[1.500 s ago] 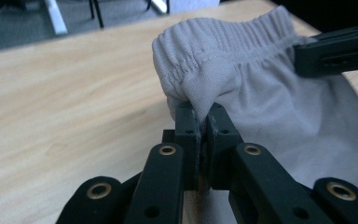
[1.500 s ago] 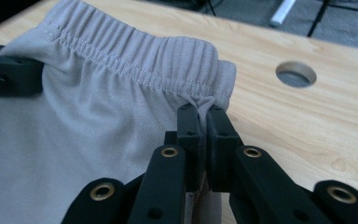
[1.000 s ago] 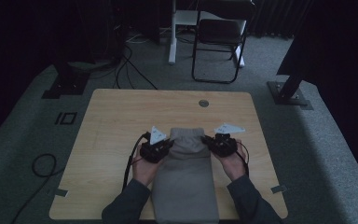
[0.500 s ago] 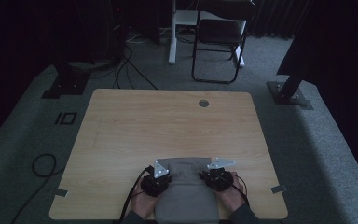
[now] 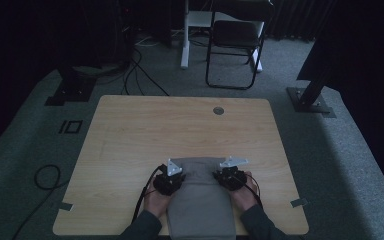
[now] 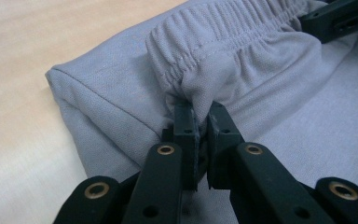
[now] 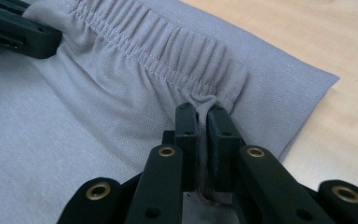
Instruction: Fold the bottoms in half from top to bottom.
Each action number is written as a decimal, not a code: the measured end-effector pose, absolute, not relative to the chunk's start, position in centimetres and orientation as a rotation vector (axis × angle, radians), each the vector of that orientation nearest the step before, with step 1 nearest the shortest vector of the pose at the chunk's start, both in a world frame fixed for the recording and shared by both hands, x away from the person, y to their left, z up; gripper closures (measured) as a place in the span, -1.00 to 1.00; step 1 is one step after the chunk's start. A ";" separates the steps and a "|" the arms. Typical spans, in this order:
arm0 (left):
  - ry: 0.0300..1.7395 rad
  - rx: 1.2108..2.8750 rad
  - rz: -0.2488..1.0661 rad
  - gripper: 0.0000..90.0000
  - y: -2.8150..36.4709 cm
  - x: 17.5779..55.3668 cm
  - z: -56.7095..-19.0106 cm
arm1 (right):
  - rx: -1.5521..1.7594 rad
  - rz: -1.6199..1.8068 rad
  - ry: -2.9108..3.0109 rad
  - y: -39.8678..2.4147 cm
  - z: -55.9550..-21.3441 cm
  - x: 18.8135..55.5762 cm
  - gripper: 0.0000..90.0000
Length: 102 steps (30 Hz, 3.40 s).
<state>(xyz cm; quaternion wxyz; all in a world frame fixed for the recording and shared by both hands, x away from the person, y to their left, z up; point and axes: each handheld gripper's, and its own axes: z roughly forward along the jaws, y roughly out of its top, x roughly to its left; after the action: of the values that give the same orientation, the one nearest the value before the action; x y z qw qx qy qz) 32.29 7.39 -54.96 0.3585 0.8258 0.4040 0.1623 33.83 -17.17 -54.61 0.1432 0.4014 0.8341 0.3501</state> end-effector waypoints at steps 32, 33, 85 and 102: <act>1.154 2.056 0.476 0.91 6.8 42.9 -50.6 | 1.158 0.956 2.277 -16.0 -51.0 44.6 0.90; 1.137 2.030 0.478 0.91 6.9 42.4 -49.5 | 1.144 0.967 2.273 -16.0 -50.4 44.4 0.90; 1.129 2.123 0.456 0.89 6.9 40.1 -54.6 | 1.196 0.914 2.389 -16.2 -54.1 41.4 0.87; 1.185 2.144 0.500 0.90 6.7 42.2 -52.8 | 1.242 0.951 2.350 -15.4 -52.9 44.7 0.90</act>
<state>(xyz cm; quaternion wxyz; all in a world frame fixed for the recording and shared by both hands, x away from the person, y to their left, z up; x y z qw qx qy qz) 42.21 6.68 -52.77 0.3154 0.8137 0.4497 0.1899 44.75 -15.39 -52.93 0.1586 0.4345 0.8218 0.3327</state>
